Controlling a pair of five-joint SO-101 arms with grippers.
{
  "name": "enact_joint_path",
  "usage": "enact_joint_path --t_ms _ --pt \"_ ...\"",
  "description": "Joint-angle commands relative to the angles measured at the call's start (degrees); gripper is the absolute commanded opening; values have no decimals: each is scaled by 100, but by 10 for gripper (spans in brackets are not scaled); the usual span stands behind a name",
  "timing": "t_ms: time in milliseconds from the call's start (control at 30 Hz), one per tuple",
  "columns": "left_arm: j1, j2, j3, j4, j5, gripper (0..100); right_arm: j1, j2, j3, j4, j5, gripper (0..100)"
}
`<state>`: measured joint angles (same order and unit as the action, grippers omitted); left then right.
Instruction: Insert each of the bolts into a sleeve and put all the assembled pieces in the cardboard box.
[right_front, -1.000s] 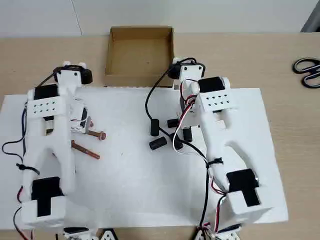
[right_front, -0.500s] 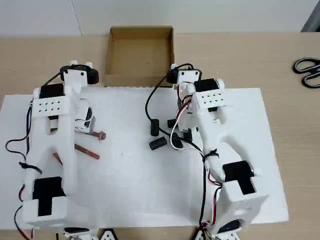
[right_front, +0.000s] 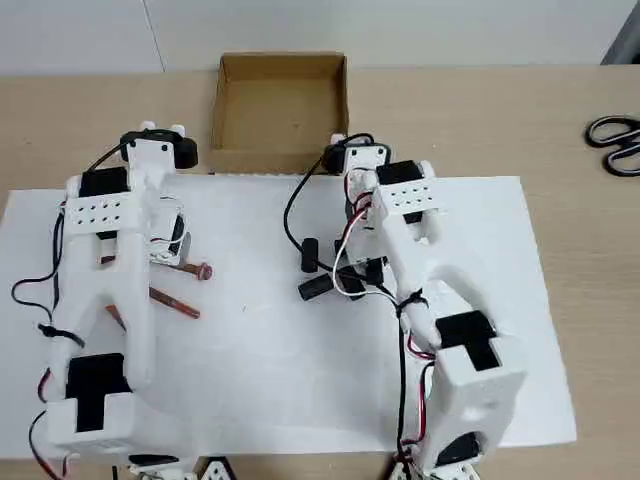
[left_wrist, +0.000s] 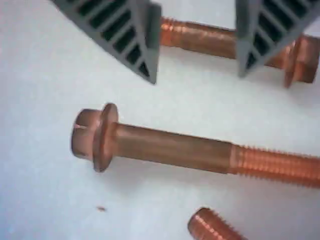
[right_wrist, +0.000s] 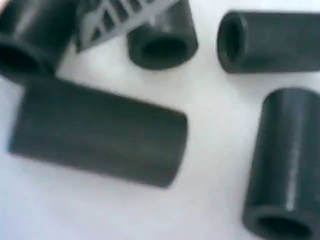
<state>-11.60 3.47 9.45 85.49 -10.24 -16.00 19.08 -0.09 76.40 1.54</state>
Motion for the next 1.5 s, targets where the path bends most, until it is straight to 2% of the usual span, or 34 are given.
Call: enact_joint_path --t_ms 0,333,500,700,867,1033,1333,1467 --pt "35 -18 -75 -97 0 103 -22 66 -105 -145 35 117" --pt "35 -18 -40 -229 0 104 13 382 -105 -163 35 116" --pt "35 -18 -40 -237 0 104 -4 620 -114 -198 35 6" --pt "35 -18 215 -255 0 101 110 585 -176 -92 44 6" --pt "35 -62 330 -158 26 94 215 -22 -809 760 44 6" --pt "202 -88 198 88 158 36 233 -708 -1187 1393 88 6" --pt "360 -88 -1200 1248 615 28 549 -1613 -1169 2281 97 4" --pt "-35 -44 -1771 1345 1099 29 954 -2044 -1160 2299 79 4"
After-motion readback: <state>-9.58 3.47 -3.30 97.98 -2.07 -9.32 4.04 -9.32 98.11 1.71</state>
